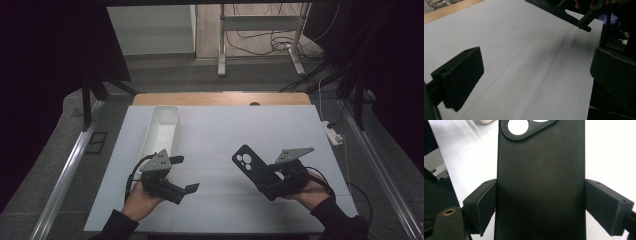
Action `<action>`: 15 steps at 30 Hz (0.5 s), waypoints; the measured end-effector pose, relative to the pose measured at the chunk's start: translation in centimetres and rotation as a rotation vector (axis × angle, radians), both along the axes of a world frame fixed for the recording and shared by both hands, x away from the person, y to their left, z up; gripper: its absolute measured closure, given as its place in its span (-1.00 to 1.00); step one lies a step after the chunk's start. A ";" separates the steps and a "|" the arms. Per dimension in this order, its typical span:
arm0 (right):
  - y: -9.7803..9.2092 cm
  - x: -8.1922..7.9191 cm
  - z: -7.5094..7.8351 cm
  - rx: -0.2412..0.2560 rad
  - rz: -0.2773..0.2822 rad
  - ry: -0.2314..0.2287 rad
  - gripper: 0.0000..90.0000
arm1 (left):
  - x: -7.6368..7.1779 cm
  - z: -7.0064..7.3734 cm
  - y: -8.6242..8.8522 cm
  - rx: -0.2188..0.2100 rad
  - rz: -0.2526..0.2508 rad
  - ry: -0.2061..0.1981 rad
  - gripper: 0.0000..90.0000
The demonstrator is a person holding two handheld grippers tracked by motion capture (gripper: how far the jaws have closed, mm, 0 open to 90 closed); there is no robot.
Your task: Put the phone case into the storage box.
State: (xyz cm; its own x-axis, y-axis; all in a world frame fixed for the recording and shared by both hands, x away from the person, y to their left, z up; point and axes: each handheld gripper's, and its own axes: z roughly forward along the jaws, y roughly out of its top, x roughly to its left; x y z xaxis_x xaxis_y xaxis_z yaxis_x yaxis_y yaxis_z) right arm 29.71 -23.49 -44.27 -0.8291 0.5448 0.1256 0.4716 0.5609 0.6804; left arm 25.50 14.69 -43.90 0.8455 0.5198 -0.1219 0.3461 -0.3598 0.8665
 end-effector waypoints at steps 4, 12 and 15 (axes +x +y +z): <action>0.1 -0.2 0.1 0.009 0.010 -0.005 -0.67 | 0.6 0.1 -0.5 -0.017 -0.018 0.003 -1.00; 0.3 -0.7 0.3 0.028 0.039 -0.014 -0.67 | 1.7 0.3 -2.0 -0.022 -0.063 0.000 -1.00; 0.4 -0.9 0.3 0.034 0.046 -0.014 -0.67 | 1.9 0.4 -2.5 -0.022 -0.076 -0.006 -1.00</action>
State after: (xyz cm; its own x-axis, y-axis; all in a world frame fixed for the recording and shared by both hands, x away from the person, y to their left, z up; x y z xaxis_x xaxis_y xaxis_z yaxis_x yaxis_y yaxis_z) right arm 28.82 -23.05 -43.92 -0.8550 0.5017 0.1313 0.4359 0.5583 0.7059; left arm 27.36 12.18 -43.47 0.8831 0.4514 -0.1278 0.3136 -0.3655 0.8764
